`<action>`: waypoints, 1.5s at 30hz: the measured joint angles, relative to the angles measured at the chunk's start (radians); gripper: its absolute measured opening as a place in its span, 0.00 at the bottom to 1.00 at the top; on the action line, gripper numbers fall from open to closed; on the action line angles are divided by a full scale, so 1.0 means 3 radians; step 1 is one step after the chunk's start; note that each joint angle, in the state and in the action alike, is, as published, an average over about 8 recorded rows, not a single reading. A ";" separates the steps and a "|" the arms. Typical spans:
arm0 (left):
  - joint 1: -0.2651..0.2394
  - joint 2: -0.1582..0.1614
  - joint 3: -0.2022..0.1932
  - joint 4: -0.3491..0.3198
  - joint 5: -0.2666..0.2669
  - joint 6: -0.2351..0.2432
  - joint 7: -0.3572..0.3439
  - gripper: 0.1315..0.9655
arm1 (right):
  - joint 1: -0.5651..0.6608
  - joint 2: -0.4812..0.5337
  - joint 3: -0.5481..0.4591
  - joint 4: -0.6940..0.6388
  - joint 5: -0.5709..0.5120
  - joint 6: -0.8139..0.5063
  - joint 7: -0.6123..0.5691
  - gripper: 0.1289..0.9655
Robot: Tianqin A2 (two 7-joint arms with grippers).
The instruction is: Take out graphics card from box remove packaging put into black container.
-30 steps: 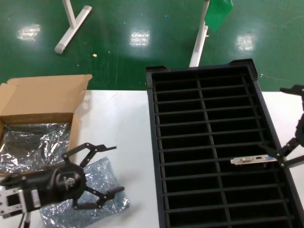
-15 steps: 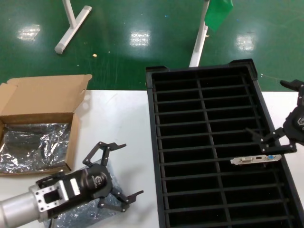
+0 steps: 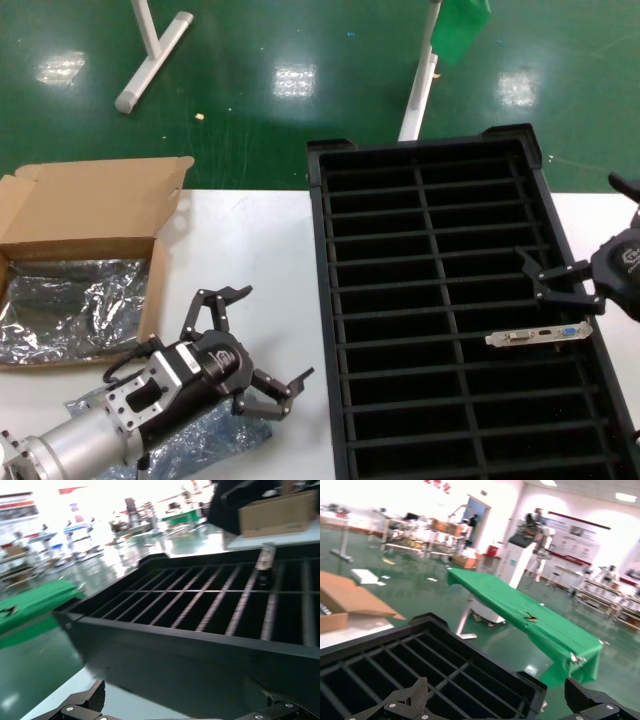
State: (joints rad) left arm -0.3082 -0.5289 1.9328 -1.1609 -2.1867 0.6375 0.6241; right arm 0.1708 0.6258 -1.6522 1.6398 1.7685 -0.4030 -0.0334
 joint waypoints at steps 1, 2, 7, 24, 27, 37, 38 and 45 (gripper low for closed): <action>0.0034 0.0025 -0.0037 -0.0049 0.0043 -0.0071 -0.0069 0.98 | -0.0019 -0.0036 0.0006 -0.0004 0.0003 0.0045 0.0004 1.00; 0.0068 0.0051 -0.0074 -0.0097 0.0086 -0.0141 -0.0138 0.98 | -0.0038 -0.0072 0.0012 -0.0009 0.0007 0.0089 0.0007 1.00; 0.0234 0.0174 -0.0253 -0.0333 0.0294 -0.0484 -0.0474 1.00 | -0.0129 -0.0247 0.0040 -0.0030 0.0024 0.0307 0.0025 1.00; 0.0806 0.0599 -0.0871 -0.1147 0.1010 -0.1665 -0.1631 1.00 | -0.0447 -0.0853 0.0136 -0.0104 0.0082 0.1053 0.0087 1.00; 0.0875 0.0650 -0.0945 -0.1244 0.1096 -0.1806 -0.1771 1.00 | -0.0485 -0.0925 0.0148 -0.0113 0.0089 0.1143 0.0096 1.00; 0.0900 0.0668 -0.0972 -0.1281 0.1129 -0.1860 -0.1821 1.00 | -0.0498 -0.0952 0.0152 -0.0116 0.0092 0.1177 0.0098 1.00; 0.0902 0.0670 -0.0974 -0.1283 0.1131 -0.1864 -0.1825 1.00 | -0.0499 -0.0953 0.0153 -0.0116 0.0092 0.1180 0.0098 1.00; 0.0914 0.0679 -0.0988 -0.1302 0.1147 -0.1890 -0.1851 1.00 | -0.0507 -0.0967 0.0155 -0.0118 0.0093 0.1196 0.0098 1.00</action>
State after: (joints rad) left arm -0.0339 -0.3252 1.6366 -1.5515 -1.8425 0.0705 0.0687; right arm 0.0189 0.3358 -1.6057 1.6045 1.7965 -0.0442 -0.0040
